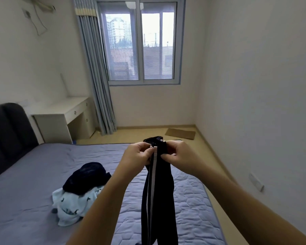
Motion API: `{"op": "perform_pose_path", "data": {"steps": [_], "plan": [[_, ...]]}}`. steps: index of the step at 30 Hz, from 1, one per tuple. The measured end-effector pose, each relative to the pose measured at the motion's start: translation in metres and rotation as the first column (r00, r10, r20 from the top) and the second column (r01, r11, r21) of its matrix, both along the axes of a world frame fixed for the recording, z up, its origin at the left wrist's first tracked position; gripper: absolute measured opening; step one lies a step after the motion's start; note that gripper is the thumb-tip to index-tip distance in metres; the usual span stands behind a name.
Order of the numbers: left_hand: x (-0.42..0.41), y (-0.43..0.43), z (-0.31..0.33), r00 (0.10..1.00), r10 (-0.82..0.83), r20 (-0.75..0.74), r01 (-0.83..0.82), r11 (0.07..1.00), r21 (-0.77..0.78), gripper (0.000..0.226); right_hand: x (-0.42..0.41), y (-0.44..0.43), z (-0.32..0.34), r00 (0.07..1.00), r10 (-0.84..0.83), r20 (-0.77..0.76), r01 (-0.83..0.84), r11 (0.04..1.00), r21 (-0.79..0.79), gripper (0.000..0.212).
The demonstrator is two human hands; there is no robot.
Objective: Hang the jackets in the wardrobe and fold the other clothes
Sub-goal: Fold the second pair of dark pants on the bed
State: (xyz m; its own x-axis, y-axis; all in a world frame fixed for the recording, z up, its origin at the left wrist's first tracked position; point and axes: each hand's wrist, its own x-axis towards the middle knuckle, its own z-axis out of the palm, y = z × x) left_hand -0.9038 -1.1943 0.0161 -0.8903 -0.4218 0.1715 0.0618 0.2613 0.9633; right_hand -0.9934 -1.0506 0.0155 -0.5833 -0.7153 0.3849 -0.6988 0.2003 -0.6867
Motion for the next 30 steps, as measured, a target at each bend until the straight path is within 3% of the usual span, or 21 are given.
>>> {"op": "perform_pose_path", "data": {"steps": [3,9,12,16,20,22,24,27,30], "plan": [[-0.002,0.0,-0.003,0.997,0.081,-0.003,-0.081,0.996,-0.027,0.009,0.002,0.001,-0.008,0.997,0.017,-0.075,-0.015,0.999,0.031,0.018],[-0.001,0.0,-0.006,0.995,0.097,-0.011,-0.097,0.995,0.014,0.011,0.003,0.004,-0.015,0.996,0.092,0.015,-0.093,0.995,0.043,0.033],[0.0,-0.001,-0.003,0.996,0.076,0.036,-0.076,0.997,-0.002,0.018,0.003,0.001,-0.02,0.999,0.051,-0.008,-0.051,0.998,0.034,0.035],[-0.002,-0.008,0.008,0.997,0.038,0.07,-0.031,0.994,-0.107,0.013,0.003,-0.004,-0.025,0.999,0.032,-0.021,-0.032,0.999,0.005,0.017],[-0.003,-0.016,0.013,0.997,-0.041,0.071,0.056,0.97,-0.236,0.009,0.003,-0.005,-0.026,0.999,0.034,-0.001,-0.034,0.999,-0.001,0.026],[0.001,-0.029,0.009,0.999,-0.024,-0.048,0.001,0.905,-0.425,0.005,0.0,0.0,-0.024,0.994,0.066,0.089,-0.062,0.997,-0.042,0.025],[0.009,-0.047,0.001,0.99,-0.054,-0.13,-0.042,0.769,-0.637,0.02,-0.006,0.006,-0.018,0.98,0.108,0.166,-0.096,0.992,-0.083,0.025],[0.018,-0.067,-0.006,0.978,-0.2,-0.057,0.081,0.62,-0.781,0.036,-0.016,0.013,-0.008,0.966,0.168,0.198,-0.151,0.984,-0.097,0.027],[0.013,-0.073,-0.001,0.956,-0.28,-0.087,0.025,0.375,-0.927,0.034,-0.022,0.014,-0.001,0.961,0.197,0.194,-0.182,0.979,-0.09,0.03]]}}
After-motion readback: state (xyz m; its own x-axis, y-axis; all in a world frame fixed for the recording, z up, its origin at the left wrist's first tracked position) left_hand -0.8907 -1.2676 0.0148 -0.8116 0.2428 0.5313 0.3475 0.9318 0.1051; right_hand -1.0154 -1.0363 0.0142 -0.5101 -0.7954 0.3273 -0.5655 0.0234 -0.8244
